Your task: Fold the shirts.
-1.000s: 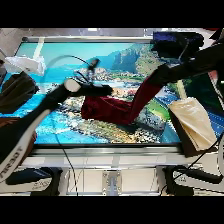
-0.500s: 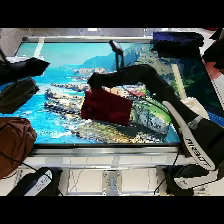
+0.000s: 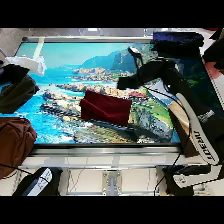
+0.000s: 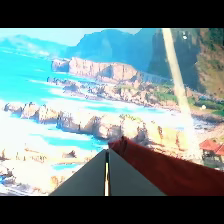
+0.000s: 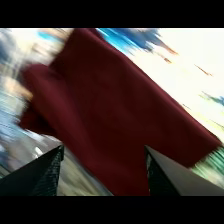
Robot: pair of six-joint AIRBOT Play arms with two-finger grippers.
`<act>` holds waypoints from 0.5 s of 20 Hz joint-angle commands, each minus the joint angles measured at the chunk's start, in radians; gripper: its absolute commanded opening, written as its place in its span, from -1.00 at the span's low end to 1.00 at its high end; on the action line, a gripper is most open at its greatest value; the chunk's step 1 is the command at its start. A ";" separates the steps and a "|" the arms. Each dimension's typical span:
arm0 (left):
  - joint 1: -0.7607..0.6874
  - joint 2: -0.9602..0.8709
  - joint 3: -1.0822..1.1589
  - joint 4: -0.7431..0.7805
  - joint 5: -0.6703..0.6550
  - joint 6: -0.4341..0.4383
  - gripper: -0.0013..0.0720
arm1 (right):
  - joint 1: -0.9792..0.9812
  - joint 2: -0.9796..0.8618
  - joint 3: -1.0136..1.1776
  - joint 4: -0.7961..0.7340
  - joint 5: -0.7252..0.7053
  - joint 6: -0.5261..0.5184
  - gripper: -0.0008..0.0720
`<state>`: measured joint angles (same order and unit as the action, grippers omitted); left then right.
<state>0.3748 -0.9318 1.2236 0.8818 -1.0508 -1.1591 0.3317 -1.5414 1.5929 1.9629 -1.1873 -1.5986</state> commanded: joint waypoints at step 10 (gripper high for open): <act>0.007 -0.019 -0.003 0.024 -0.013 0.000 -0.93 | -0.121 -0.098 -0.425 0.289 0.256 0.003 0.54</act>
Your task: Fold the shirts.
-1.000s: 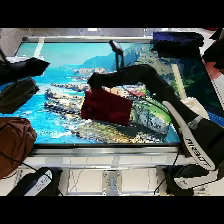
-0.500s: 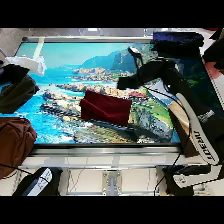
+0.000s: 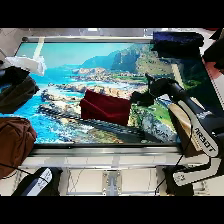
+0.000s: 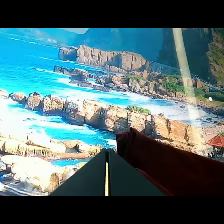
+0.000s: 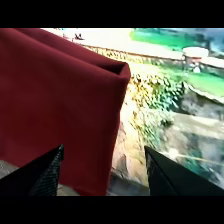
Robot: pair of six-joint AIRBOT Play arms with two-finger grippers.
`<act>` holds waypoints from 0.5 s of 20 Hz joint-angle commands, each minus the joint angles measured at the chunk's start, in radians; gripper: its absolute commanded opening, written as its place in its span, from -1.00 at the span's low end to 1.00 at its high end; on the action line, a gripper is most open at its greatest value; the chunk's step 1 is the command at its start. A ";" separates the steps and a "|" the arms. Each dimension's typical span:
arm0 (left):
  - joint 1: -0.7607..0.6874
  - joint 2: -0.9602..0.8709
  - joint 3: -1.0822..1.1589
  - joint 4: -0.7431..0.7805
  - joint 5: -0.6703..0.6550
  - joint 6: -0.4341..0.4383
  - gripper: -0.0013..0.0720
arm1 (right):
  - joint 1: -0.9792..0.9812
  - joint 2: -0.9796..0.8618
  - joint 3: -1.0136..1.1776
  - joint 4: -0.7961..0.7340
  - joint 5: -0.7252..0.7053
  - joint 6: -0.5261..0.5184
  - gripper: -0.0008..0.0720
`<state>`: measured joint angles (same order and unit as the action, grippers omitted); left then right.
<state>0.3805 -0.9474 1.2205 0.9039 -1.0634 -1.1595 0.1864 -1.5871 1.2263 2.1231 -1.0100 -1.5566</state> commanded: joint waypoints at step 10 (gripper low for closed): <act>0.001 -0.003 0.000 0.002 -0.061 -0.003 -0.93 | 0.187 -0.097 0.030 0.230 0.082 -0.087 -0.95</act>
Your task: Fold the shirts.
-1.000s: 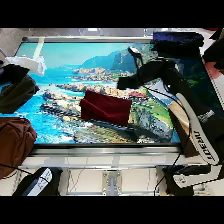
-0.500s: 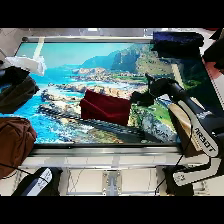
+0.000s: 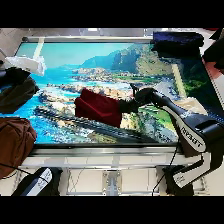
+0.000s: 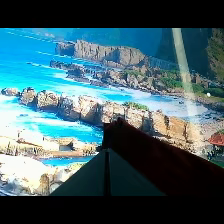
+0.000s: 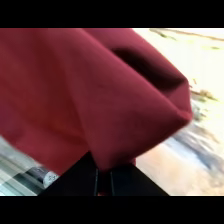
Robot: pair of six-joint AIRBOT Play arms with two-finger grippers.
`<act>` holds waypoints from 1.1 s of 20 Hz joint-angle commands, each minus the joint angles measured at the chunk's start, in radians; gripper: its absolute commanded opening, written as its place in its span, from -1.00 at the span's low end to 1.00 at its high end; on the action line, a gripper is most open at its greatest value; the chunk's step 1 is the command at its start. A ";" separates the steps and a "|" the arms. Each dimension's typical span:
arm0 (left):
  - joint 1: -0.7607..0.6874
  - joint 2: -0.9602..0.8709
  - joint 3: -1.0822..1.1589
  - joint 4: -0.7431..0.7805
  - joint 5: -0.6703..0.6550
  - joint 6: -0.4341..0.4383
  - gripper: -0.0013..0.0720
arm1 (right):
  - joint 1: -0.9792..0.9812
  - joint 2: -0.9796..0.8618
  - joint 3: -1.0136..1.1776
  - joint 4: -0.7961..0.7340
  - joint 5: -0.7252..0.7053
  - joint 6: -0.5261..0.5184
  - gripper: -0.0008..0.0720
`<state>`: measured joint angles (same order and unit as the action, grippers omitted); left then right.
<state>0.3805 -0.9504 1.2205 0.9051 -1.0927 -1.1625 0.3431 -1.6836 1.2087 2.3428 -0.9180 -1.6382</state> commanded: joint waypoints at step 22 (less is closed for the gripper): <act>0.001 0.000 0.000 0.000 -0.047 0.000 -0.93 | -1.111 0.678 0.036 -0.814 -0.926 0.021 -0.95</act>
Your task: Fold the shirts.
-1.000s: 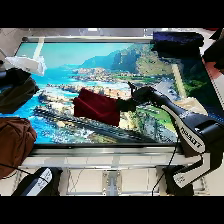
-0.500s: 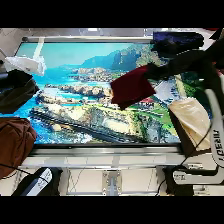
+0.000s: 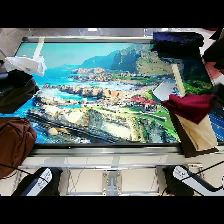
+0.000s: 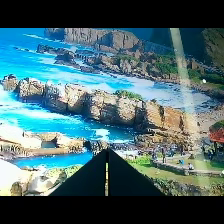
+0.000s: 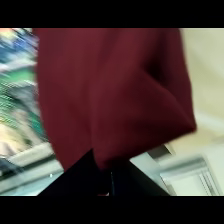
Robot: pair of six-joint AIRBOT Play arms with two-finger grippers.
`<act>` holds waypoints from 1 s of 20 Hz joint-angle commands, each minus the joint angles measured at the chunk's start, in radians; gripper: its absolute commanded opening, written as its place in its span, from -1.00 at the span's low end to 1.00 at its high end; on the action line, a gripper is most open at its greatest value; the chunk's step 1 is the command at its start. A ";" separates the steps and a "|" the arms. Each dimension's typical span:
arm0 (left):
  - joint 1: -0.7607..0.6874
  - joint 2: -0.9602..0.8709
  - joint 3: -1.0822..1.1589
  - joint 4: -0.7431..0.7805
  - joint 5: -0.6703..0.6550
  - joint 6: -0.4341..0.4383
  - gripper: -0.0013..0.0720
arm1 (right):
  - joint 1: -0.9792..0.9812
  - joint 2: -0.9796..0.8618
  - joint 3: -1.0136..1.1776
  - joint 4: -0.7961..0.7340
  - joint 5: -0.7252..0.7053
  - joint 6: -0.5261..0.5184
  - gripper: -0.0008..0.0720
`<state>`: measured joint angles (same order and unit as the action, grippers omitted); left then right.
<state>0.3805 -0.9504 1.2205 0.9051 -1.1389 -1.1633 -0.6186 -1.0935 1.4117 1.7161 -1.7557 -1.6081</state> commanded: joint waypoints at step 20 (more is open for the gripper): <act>0.001 0.000 0.000 0.000 0.000 0.000 -0.93 | -0.163 0.154 0.135 0.146 0.067 0.003 0.45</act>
<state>0.3805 -0.9504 1.2205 0.9051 -1.1393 -1.1629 -0.8455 -0.9386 1.4967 1.8332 -1.7153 -1.6070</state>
